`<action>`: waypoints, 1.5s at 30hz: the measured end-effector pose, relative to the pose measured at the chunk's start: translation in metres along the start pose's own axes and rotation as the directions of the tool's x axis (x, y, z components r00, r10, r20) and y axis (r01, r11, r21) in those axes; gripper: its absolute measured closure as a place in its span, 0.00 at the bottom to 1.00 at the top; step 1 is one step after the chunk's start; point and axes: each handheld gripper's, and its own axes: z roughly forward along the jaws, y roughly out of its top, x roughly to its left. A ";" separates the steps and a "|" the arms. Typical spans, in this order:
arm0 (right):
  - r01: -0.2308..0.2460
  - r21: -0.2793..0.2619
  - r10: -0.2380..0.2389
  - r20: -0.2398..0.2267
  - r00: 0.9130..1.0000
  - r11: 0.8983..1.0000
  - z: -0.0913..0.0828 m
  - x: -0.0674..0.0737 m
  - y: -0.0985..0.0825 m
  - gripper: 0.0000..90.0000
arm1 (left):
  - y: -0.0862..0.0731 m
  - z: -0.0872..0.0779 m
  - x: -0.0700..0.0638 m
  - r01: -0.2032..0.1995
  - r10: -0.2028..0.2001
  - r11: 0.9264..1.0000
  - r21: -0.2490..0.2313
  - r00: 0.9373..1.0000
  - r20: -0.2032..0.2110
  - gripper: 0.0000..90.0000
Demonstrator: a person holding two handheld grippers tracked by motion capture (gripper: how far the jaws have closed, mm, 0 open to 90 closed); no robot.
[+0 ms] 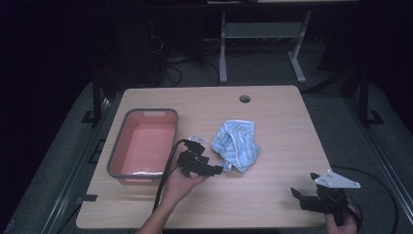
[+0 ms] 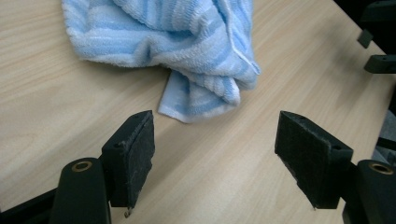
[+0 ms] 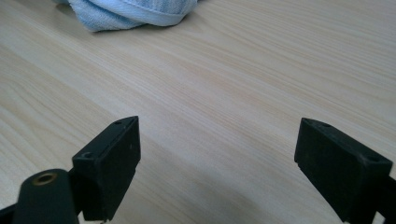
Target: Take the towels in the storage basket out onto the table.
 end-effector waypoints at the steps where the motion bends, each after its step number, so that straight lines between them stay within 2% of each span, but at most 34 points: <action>1: -0.003 -0.001 0.003 -0.001 1.000 1.000 0.000 0.000 0.000 0.15 | -0.002 0.000 0.000 -0.002 0.002 1.000 0.000 1.000 0.000 0.31; 4: -0.007 0.002 0.007 -0.001 1.000 1.000 0.000 0.000 -0.001 0.15 | -0.007 -0.001 -0.001 0.006 -0.006 1.000 -0.010 1.000 0.018 0.31; 17: -0.010 0.007 0.010 -0.003 1.000 1.000 0.001 0.001 -0.001 0.15 | -0.031 -0.004 -0.004 0.002 -0.001 1.000 -0.015 0.999 0.045 0.32; 24: -0.002 0.010 0.002 -0.003 1.000 1.000 0.003 0.002 -0.001 0.15 | -0.043 -0.005 -0.005 0.009 -0.009 1.000 -0.014 0.999 0.052 0.31; 28: -0.001 0.014 0.001 -0.004 1.000 1.000 0.003 0.002 -0.001 0.15 | -0.047 -0.007 -0.006 0.000 0.000 1.000 -0.010 0.999 0.049 0.31; 45: 0.004 0.023 -0.004 -0.003 1.000 1.000 0.004 0.004 -0.001 0.15 | -0.071 -0.013 -0.006 0.019 -0.018 1.000 -0.012 0.999 0.051 0.31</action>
